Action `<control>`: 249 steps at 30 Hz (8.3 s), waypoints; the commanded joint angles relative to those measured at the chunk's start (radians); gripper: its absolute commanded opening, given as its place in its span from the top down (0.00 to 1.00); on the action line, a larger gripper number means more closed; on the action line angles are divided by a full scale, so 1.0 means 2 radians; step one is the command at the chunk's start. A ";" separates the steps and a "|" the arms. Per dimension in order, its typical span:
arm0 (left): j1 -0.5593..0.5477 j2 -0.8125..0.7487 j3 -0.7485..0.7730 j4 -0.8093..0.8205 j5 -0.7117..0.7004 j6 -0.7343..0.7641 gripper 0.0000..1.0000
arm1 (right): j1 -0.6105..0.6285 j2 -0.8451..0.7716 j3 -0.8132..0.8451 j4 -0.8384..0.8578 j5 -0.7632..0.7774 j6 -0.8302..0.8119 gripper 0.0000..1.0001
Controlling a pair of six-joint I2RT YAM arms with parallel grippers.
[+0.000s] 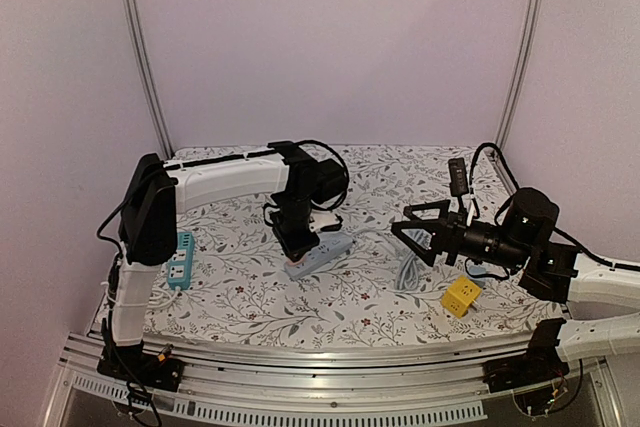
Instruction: Insert the plug
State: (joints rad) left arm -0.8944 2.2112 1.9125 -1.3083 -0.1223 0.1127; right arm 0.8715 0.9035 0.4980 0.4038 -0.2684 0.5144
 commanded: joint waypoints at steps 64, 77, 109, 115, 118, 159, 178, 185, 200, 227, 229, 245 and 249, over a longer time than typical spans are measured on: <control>0.018 0.082 0.023 -0.018 0.027 -0.003 1.00 | 0.001 -0.007 -0.004 -0.008 -0.005 0.003 0.01; 0.004 0.095 -0.009 0.007 0.027 -0.003 1.00 | 0.001 -0.007 -0.004 -0.008 -0.004 0.002 0.01; 0.009 0.018 -0.007 0.031 -0.021 -0.031 0.33 | 0.001 -0.007 -0.004 -0.008 -0.005 0.002 0.01; 0.010 -0.030 0.020 0.033 -0.024 -0.046 0.01 | 0.002 -0.007 -0.004 -0.008 -0.006 0.003 0.01; 0.010 -0.050 0.028 0.038 -0.038 -0.053 0.01 | 0.002 -0.008 -0.004 -0.008 -0.007 0.002 0.01; -0.041 -0.436 -0.444 0.493 -0.283 -0.264 0.01 | 0.002 0.077 0.032 -0.014 0.052 0.014 0.01; -0.104 -0.453 -0.575 0.695 -0.165 -0.273 0.07 | 0.020 0.205 0.145 -0.243 0.190 0.111 0.02; -0.110 -0.463 -0.616 0.735 -0.147 -0.295 0.07 | 0.022 0.159 0.143 -0.393 0.285 0.162 0.01; -0.150 -0.473 -0.633 0.749 -0.187 -0.312 0.00 | 0.021 0.217 0.218 -0.649 0.320 0.164 0.01; -0.152 -0.500 -0.638 0.741 -0.183 -0.306 0.00 | -0.004 0.330 0.214 -0.709 0.278 0.171 0.01; -0.153 -0.499 -0.637 0.741 -0.183 -0.305 0.01 | -0.004 0.326 0.215 -0.709 0.270 0.167 0.01; -0.153 -0.497 -0.635 0.742 -0.181 -0.303 0.01 | 0.030 0.324 0.207 -0.696 0.213 0.140 0.14; -0.153 -0.497 -0.634 0.742 -0.180 -0.303 0.01 | 0.031 0.321 0.208 -0.702 0.219 0.145 0.20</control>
State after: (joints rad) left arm -1.1831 1.2171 0.6533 0.1776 -0.4828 -0.5034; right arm 0.9276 1.5524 0.9150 -0.9905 0.1719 0.7979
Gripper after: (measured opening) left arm 0.995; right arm 0.812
